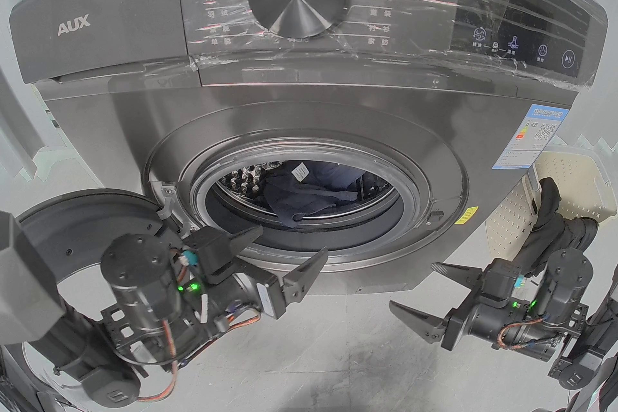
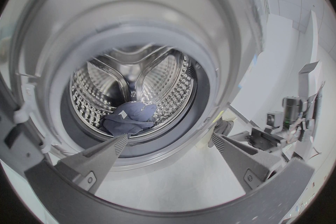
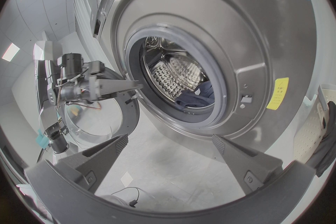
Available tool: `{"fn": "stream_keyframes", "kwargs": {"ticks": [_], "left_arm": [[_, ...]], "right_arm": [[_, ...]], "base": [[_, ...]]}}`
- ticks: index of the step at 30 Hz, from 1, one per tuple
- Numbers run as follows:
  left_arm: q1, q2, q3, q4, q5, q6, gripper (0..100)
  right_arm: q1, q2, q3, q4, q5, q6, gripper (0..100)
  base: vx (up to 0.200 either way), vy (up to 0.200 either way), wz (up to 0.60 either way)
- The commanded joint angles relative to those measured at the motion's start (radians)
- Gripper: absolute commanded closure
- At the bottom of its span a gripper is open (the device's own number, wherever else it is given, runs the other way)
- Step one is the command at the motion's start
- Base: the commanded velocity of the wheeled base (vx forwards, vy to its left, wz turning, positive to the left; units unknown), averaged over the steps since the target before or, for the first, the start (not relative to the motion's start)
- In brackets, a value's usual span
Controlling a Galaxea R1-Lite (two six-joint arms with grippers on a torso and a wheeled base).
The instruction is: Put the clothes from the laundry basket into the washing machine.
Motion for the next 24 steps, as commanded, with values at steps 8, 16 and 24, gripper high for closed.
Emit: {"fn": "stream_keyframes", "kwargs": {"ticks": [8, 16, 24], "left_arm": [[-0.031, -0.234, 0.213, -0.100, 0.018, -0.010, 0], [-0.040, -0.263, 0.270, -0.127, 0.035, 0.046, 0], [-0.022, -0.395, 0.368, -0.124, 0.038, 0.089, 0]], "right_arm": [[-0.145, -0.184, 0.092, -0.004, 0.001, 0.001, 0], [-0.174, -0.249, 0.096, 0.010, -0.014, 0.000, 0], [-0.252, -0.500, 0.096, 0.328, -0.010, 0.001, 0]], "base": [[0.000, 0.000, 0.00], [-0.125, 0.000, 0.00], [-0.100, 0.000, 0.00]]}}
